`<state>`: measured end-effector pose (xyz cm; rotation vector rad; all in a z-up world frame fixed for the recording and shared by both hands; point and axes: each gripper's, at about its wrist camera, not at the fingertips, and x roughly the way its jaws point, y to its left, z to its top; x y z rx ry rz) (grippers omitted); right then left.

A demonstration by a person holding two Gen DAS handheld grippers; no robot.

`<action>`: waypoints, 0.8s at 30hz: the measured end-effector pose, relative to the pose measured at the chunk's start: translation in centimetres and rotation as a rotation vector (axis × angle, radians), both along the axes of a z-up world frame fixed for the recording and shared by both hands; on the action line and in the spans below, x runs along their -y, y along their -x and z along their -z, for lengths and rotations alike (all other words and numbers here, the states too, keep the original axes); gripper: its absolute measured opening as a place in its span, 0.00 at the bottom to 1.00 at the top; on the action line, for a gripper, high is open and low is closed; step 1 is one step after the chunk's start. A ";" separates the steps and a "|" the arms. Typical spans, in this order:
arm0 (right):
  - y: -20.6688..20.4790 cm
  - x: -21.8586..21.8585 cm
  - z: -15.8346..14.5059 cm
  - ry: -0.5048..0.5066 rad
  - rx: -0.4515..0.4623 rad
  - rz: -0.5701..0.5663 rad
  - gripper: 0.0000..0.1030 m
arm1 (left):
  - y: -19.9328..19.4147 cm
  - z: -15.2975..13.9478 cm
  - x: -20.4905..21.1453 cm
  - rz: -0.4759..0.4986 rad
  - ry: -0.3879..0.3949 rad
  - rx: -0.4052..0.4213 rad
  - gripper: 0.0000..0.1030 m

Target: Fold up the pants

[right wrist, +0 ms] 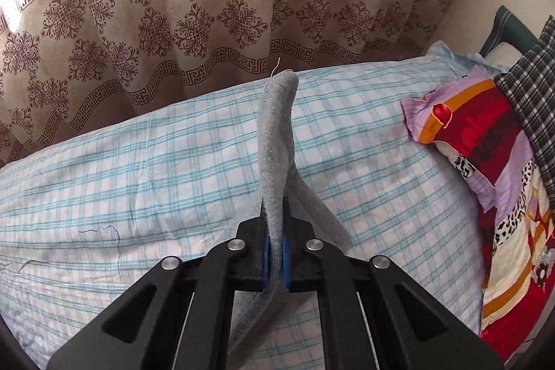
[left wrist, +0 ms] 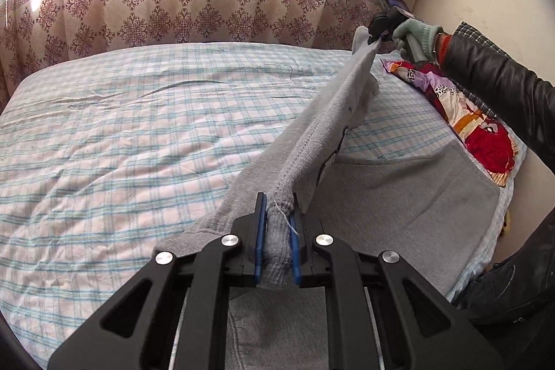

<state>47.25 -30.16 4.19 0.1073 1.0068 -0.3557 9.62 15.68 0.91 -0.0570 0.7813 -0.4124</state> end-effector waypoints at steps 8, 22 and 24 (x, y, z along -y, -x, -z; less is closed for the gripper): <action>11.0 5.2 -2.8 -0.072 0.087 0.072 0.04 | 0.9 -3.2 -1.9 -0.025 -0.053 0.098 0.11; 30.2 12.3 0.3 -0.275 0.191 0.225 0.04 | 5.6 -3.2 -0.7 0.069 -0.123 0.131 0.12; 32.5 12.6 1.6 -0.288 0.183 0.234 0.04 | 6.3 -2.2 -0.7 0.073 -0.144 0.119 0.12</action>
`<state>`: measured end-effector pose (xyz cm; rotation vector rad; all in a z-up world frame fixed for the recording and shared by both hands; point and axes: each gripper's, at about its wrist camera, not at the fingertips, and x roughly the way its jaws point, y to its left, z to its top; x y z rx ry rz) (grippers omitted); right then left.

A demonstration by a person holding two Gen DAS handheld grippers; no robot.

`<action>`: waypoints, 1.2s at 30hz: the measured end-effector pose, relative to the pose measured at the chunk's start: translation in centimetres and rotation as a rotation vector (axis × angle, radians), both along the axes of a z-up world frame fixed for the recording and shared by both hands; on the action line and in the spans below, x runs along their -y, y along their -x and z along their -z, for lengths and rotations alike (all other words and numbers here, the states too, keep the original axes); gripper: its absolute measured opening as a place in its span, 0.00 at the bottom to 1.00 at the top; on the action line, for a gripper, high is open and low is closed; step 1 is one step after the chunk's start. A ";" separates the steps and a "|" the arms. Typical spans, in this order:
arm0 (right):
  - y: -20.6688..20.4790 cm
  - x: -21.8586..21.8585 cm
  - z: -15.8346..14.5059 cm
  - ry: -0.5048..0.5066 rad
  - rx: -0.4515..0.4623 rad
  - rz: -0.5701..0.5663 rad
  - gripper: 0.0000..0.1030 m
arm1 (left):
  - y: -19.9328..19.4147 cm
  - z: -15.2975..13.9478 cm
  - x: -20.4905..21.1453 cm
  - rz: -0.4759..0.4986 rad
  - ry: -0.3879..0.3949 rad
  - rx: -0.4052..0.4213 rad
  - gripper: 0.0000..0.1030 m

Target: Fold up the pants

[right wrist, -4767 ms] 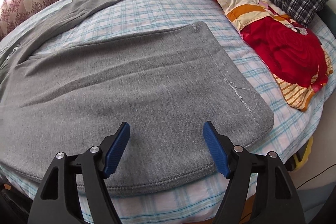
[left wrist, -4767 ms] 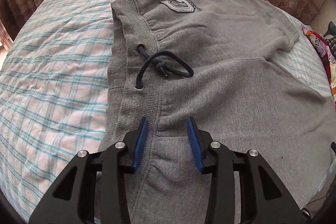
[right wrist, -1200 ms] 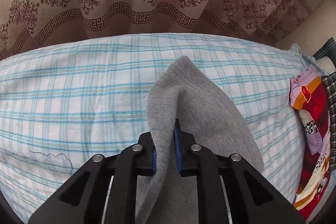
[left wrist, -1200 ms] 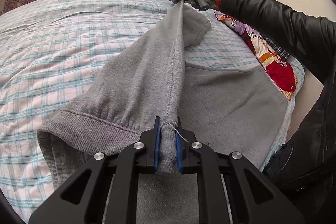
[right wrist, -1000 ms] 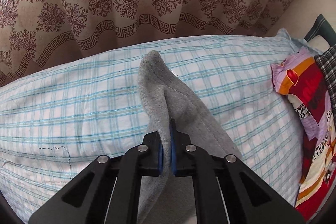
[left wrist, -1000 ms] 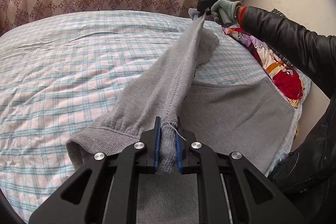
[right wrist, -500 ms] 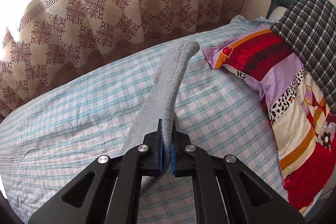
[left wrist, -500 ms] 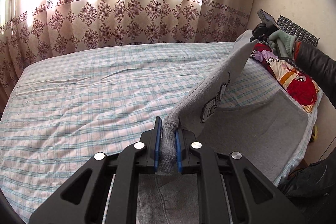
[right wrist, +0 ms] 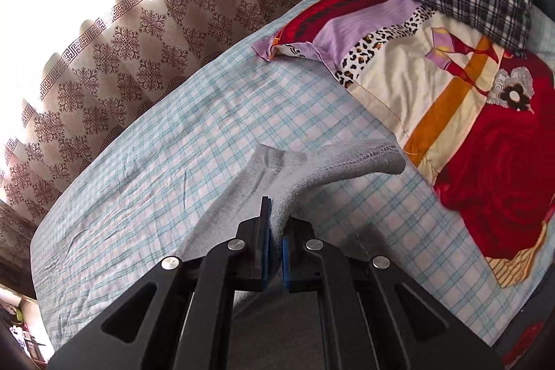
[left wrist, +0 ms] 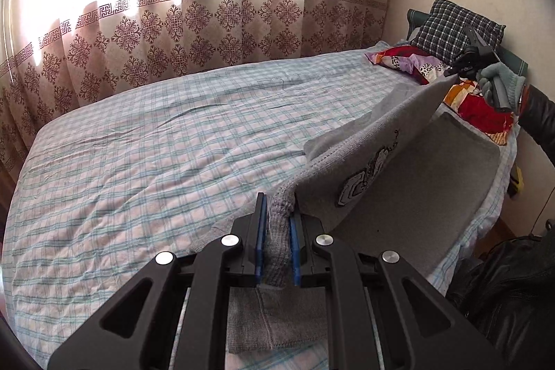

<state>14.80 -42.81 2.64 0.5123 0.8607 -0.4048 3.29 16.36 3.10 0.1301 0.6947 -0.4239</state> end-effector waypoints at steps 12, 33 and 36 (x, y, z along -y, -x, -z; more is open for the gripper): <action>9.6 -0.6 4.3 0.033 0.017 -0.025 0.04 | 3.3 3.3 0.0 0.014 -0.090 -0.021 0.12; 16.6 0.2 10.9 -0.007 -0.074 -0.064 0.09 | 5.1 7.5 0.6 0.011 -0.236 -0.122 0.28; 17.1 0.5 11.5 -0.027 -0.067 -0.058 0.10 | 5.6 7.6 0.3 0.001 -0.244 -0.130 0.33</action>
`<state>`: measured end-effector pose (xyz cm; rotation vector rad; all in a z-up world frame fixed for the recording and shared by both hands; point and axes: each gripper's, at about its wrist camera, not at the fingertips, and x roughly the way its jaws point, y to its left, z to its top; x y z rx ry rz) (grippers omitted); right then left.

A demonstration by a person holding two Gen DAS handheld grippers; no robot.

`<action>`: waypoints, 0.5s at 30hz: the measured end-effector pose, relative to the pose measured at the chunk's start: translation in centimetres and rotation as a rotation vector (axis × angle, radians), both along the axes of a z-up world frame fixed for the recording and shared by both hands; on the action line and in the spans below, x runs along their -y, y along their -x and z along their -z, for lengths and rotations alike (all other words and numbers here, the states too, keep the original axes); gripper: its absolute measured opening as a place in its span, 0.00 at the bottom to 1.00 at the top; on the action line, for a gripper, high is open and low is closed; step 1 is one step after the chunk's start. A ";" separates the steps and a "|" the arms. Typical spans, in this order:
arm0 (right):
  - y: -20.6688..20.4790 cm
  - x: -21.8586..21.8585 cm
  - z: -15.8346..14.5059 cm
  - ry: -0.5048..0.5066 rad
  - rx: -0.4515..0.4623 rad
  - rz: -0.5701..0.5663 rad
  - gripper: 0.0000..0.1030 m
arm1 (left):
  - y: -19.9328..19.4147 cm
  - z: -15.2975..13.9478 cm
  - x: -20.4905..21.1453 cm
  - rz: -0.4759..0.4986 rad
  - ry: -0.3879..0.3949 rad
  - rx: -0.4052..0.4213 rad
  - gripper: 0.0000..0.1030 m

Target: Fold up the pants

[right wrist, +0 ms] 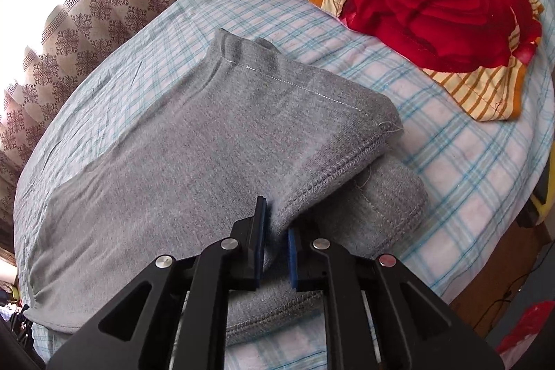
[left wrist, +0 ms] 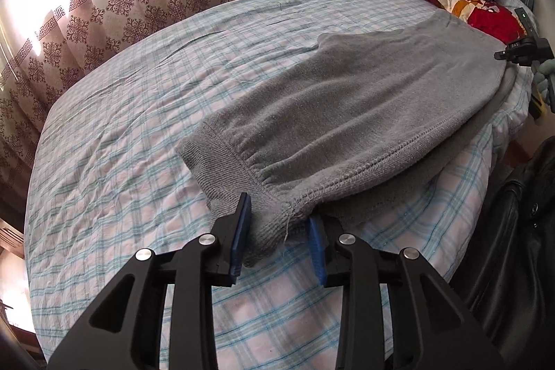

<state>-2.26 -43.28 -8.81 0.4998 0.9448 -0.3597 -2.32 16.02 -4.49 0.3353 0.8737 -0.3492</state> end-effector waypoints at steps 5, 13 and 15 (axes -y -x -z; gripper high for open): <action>0.1 0.6 -0.2 -0.030 0.031 0.015 0.17 | 1.0 0.2 -0.7 -0.027 -0.010 -0.008 0.39; 0.2 2.0 -0.2 -0.066 0.076 0.057 0.31 | 0.6 -1.9 -4.7 -0.186 0.140 -0.020 0.39; 0.1 2.0 -0.2 -0.056 0.076 0.051 0.31 | 0.3 -2.7 -5.1 -0.209 0.199 -0.021 0.39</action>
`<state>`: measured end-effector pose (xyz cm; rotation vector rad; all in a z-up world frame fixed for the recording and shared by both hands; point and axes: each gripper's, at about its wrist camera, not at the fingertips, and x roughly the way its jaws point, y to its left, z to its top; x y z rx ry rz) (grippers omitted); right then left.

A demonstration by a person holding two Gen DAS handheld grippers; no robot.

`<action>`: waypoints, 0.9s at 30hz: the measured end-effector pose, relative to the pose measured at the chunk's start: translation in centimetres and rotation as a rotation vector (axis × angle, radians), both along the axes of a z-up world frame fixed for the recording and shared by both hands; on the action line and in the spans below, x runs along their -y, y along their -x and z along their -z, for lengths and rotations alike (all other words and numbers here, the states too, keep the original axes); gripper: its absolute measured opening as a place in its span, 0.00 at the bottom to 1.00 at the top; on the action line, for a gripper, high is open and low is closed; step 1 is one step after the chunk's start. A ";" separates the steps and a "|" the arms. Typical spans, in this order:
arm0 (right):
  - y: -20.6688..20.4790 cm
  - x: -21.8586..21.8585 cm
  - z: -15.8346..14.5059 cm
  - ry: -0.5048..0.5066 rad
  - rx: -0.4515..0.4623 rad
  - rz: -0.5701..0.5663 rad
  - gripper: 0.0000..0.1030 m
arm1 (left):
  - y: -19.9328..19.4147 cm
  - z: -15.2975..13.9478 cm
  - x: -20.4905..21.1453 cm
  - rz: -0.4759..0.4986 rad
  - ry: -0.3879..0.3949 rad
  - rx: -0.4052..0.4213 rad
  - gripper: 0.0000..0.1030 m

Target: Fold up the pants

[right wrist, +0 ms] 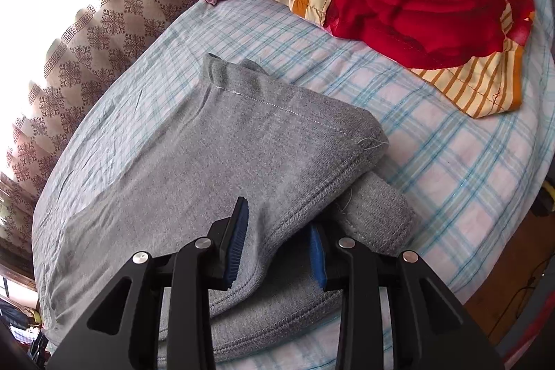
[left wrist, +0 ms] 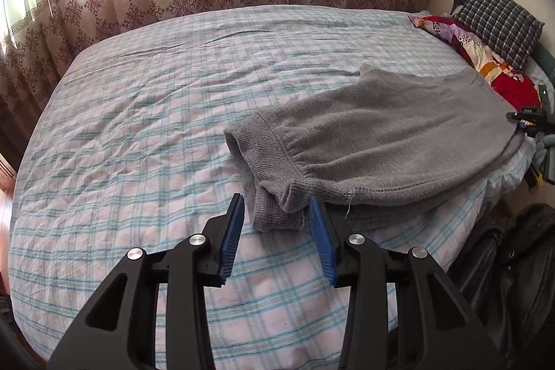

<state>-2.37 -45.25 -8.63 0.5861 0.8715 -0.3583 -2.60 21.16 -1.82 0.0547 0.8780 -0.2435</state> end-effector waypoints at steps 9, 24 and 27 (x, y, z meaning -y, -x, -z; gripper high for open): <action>0.0 -0.6 -0.5 0.057 -0.011 -0.015 0.10 | -1.8 -1.9 4.8 0.047 0.147 0.024 0.48; 3.0 1.3 -0.8 -0.048 0.008 0.011 0.11 | -3.9 7.0 10.3 0.147 -0.040 -0.119 0.49; 2.7 2.7 0.4 -0.163 0.039 0.035 0.18 | -3.9 6.8 10.4 0.154 -0.069 -0.113 0.49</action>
